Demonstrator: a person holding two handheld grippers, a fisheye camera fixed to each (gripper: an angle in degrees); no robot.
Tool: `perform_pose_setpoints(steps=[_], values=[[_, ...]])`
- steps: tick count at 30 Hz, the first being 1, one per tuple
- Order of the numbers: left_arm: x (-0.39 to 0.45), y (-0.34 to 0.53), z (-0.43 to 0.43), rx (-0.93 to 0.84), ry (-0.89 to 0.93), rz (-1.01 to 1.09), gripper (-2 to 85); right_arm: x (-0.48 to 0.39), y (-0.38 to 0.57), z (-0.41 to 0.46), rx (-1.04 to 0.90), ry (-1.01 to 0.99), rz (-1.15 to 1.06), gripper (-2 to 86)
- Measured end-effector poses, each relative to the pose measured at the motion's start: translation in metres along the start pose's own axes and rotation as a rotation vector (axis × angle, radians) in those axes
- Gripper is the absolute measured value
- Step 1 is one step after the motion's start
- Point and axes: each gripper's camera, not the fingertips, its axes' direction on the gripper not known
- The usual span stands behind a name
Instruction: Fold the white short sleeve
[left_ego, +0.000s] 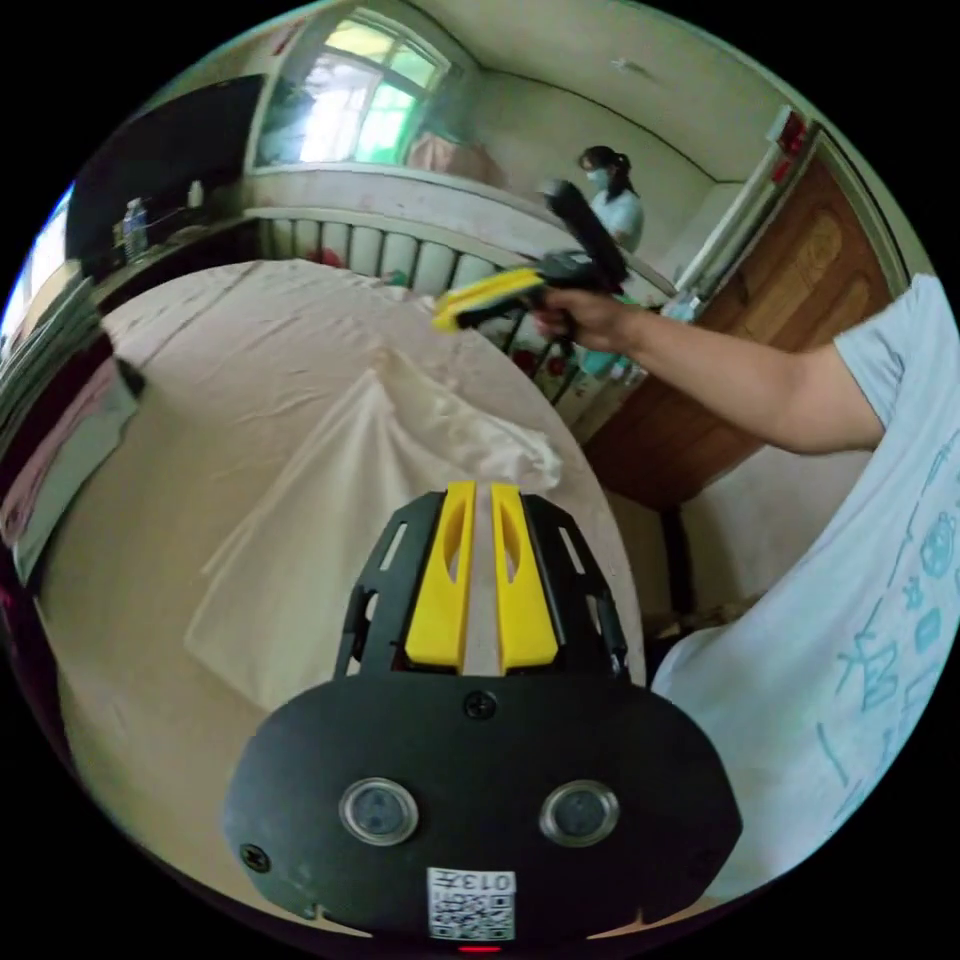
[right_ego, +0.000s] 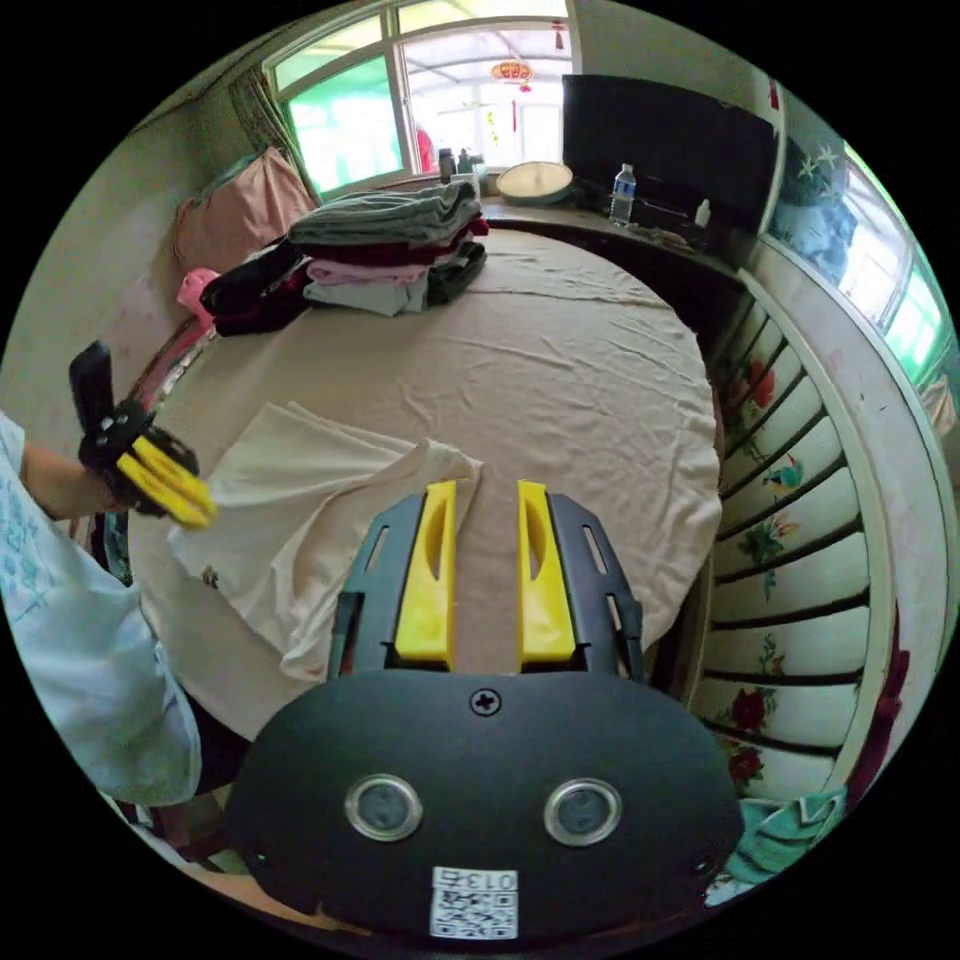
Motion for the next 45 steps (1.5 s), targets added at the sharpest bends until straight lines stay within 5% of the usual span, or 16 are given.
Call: perform_pose_setpoints(steps=[7,18,28,34,38,45], values=[[-0.068,-0.017,-0.001,-0.078,-0.212,-0.19,0.0,-0.056,0.061,-0.009,-0.029,-0.085,-0.015,11.7],[-0.072,-0.053,0.046,-0.19,-0.308,-0.161,-0.2,-0.066,0.119,0.043,-0.231,0.016,-0.182,2.1],[-0.059,-0.063,0.04,-0.132,-0.35,-0.219,-0.2,0.016,0.167,0.005,-0.075,-0.162,0.217,3.5],[-0.007,-0.066,0.034,-0.108,-0.308,-0.076,-0.2,0.002,0.113,0.003,0.044,0.055,0.117,5.8],[0.022,-0.062,0.051,-0.195,-0.489,0.051,0.1,0.011,0.064,0.034,0.031,0.051,0.149,12.0],[-0.043,-0.072,0.058,-0.242,-0.516,-0.123,1.2,0.028,0.03,0.083,-0.188,0.056,0.201,6.3]])
